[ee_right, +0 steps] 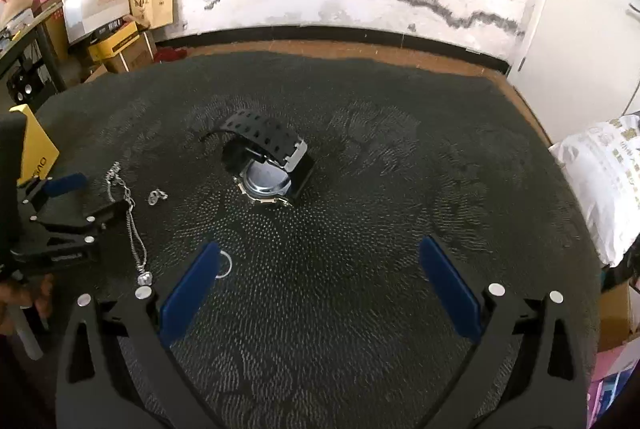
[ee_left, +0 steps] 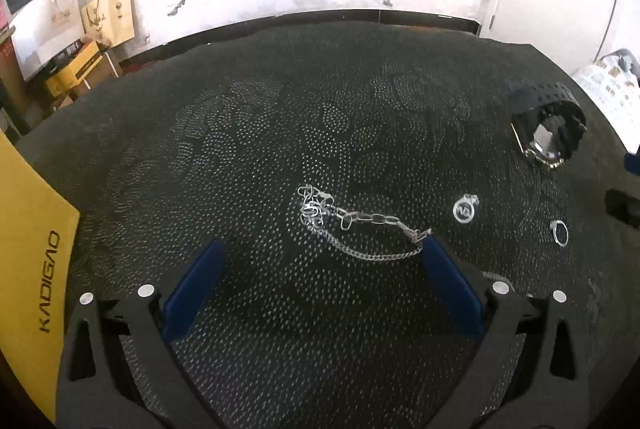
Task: Organize jewelry
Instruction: 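Move both tools back over the remaining jewelry on the mat, then grasp the silver chain necklace with the left tool while the right tool approaches the black watch, then lift the chain with the left tool while the right tool grasps and lifts the black watch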
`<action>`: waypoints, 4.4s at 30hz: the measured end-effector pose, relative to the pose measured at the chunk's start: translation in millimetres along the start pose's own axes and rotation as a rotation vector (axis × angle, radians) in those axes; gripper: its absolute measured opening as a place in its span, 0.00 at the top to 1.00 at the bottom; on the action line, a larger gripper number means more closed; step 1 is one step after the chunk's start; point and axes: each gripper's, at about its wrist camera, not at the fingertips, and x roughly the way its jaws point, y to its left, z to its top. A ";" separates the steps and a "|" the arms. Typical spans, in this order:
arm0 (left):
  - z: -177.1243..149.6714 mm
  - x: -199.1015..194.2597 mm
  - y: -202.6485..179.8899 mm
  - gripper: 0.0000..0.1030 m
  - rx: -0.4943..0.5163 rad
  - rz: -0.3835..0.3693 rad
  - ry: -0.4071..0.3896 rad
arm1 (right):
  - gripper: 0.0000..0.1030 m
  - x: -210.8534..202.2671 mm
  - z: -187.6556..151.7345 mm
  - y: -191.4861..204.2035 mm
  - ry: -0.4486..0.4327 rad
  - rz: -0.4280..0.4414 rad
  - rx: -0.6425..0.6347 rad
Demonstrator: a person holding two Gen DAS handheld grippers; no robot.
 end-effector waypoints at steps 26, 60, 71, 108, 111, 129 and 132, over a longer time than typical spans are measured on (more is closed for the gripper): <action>-8.4 -9.2 -32.2 0.10 0.175 -0.141 -0.012 | 0.07 55.8 30.7 19.4 0.096 0.061 -0.082; -1.5 -8.9 -19.1 0.06 0.407 -0.416 -0.009 | 0.07 40.7 24.8 -3.2 0.086 0.100 -0.105; -8.5 -10.4 -60.9 0.06 0.484 -0.343 -0.014 | 0.07 45.9 20.9 5.7 0.098 0.119 -0.151; 1.4 -24.2 -44.2 0.96 0.233 -0.153 0.001 | 0.99 36.2 33.3 17.0 0.058 0.119 -0.111; 5.6 -38.8 -45.1 0.96 0.230 -0.158 -0.019 | 0.99 22.6 39.2 13.4 0.028 0.141 -0.091; 15.4 -64.9 -20.8 0.96 0.126 -0.145 -0.041 | 0.35 16.3 34.0 -19.0 0.004 0.136 -0.007; 6.7 -51.1 -23.6 0.96 0.133 -0.150 -0.013 | 0.06 17.3 32.2 -23.2 -0.038 0.156 0.003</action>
